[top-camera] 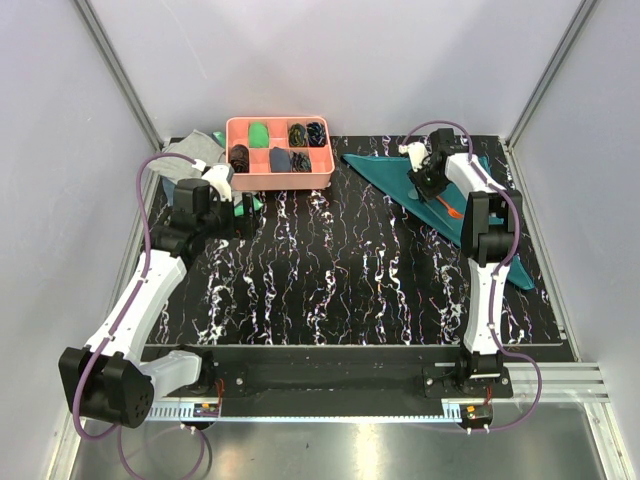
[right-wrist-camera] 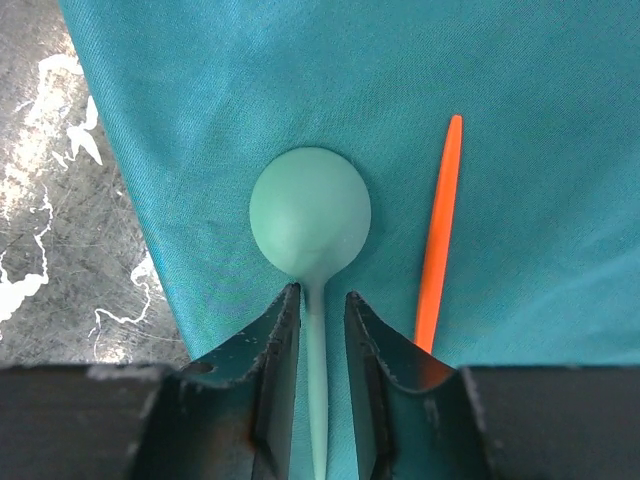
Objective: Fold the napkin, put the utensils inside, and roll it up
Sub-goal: Place the utensil onto the napkin, then fold the napkin
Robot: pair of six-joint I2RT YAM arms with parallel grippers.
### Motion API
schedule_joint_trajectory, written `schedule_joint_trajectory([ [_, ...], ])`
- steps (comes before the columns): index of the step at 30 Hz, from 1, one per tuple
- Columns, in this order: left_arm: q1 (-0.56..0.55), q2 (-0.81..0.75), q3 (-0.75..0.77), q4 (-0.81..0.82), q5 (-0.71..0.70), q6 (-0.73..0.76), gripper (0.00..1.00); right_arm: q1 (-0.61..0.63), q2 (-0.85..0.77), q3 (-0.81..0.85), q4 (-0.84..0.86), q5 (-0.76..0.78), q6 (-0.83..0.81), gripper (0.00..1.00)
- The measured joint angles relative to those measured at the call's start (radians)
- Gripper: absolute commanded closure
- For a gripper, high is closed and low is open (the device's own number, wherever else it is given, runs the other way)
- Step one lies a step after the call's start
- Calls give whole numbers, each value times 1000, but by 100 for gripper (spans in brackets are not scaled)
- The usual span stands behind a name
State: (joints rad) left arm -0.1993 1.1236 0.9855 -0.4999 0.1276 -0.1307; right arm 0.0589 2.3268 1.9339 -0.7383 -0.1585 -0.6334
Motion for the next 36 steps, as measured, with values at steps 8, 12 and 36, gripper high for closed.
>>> schedule_joint_trajectory([
  [8,0,0,0,0,1,0,1,1,-24,-19,1,-8,65,68],
  [12,0,0,0,0,4,0,1,11,-112,-121,20,-14,132,68],
  [36,-3,0,0,0,31,-2,1,130,-232,-369,166,134,190,63],
])
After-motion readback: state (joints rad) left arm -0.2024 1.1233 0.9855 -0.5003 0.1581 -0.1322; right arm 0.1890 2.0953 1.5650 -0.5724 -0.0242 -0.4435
